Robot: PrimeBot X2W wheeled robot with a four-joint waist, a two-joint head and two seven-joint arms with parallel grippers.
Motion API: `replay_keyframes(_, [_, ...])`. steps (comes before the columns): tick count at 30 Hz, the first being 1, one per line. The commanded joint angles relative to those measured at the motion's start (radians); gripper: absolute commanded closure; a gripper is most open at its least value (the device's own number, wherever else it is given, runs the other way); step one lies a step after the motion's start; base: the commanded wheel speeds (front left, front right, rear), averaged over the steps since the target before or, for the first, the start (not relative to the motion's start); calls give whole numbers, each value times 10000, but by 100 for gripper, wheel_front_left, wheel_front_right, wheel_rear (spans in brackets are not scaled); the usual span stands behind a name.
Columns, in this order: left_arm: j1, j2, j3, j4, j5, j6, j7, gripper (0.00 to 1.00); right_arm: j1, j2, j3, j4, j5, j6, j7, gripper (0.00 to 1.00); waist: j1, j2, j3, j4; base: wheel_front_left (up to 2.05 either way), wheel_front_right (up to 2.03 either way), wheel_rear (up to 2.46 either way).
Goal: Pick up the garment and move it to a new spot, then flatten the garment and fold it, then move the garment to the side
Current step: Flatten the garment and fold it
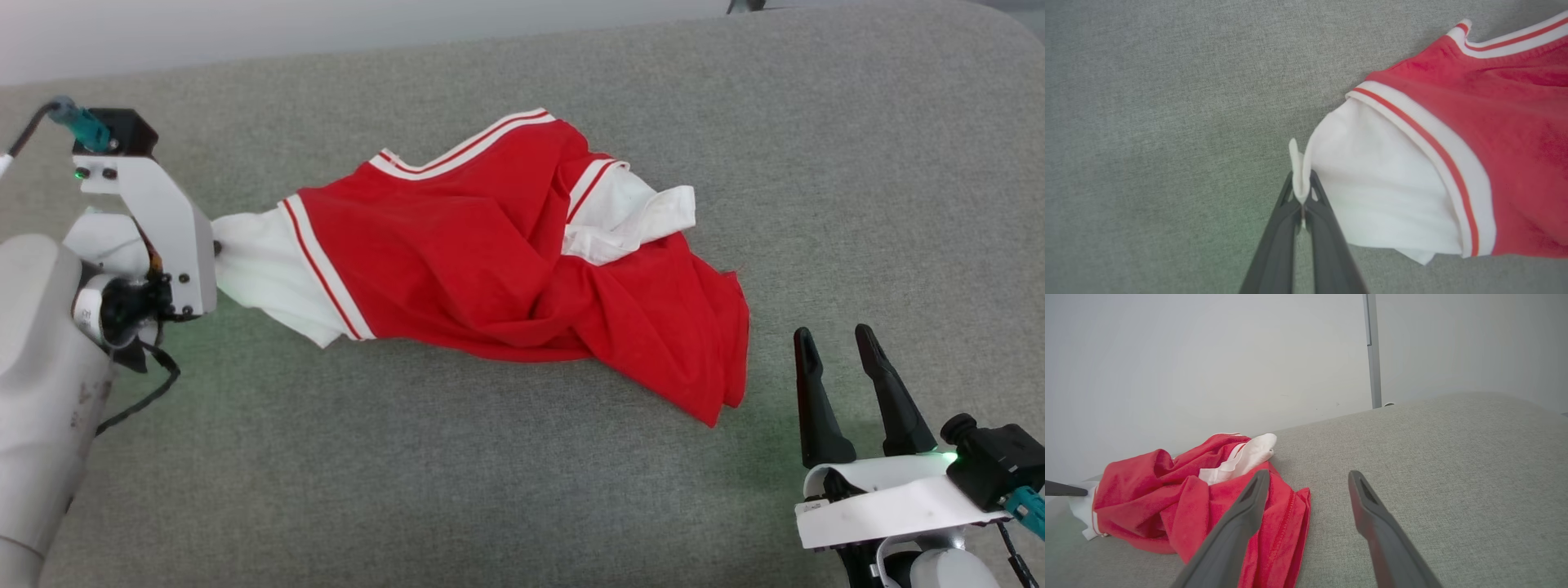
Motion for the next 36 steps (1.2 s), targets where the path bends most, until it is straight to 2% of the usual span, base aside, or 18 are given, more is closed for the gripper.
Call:
replay_keyframes(1, [-27,-19,2,92,79,-6,-130,92,-92,24,-14,-43,-92,-3,-55,0,0,0,48,-47,0,0,0])
replay_keyframes(3, [-61,-66,-45,328,123,-59,-292,69,-85,22,-40,-51,-122,-3,-55,0,0,0,62,-57,0,0,0])
replay_keyframes(4, [-69,-101,-70,427,135,-77,-350,20,-81,24,-49,-51,-137,-3,-55,0,0,0,55,-57,0,0,0])
replay_keyframes(5, [-94,-115,-89,523,155,-122,-414,0,-83,22,-57,-39,-149,-3,-55,0,0,0,45,-54,0,0,0])
replay_keyframes(14, [-135,-353,15,1023,-17,-378,-1442,0,-59,23,-19,140,-342,-3,-56,0,0,0,-404,146,0,0,0])
replay_keyframes(21, [998,-704,578,381,-633,-525,-3415,0,80,-113,121,523,-659,-3,-23,0,0,0,-995,433,0,0,0])
replay_keyframes(23, [1519,-762,557,-12,-511,-537,-4165,0,-15,-258,182,647,-739,-3,177,0,0,0,-1109,598,0,0,0])
replay_keyframes(31, [4010,-1305,634,-2069,-204,470,-6753,0,-806,-1145,465,730,-487,-3,1938,0,0,0,-1464,1423,0,0,0])
replay_keyframes(36, [5527,-1388,673,-3665,226,1407,-8104,0,-1677,-1977,923,839,-111,-3,3718,0,0,0,-1527,1936,0,0,0])
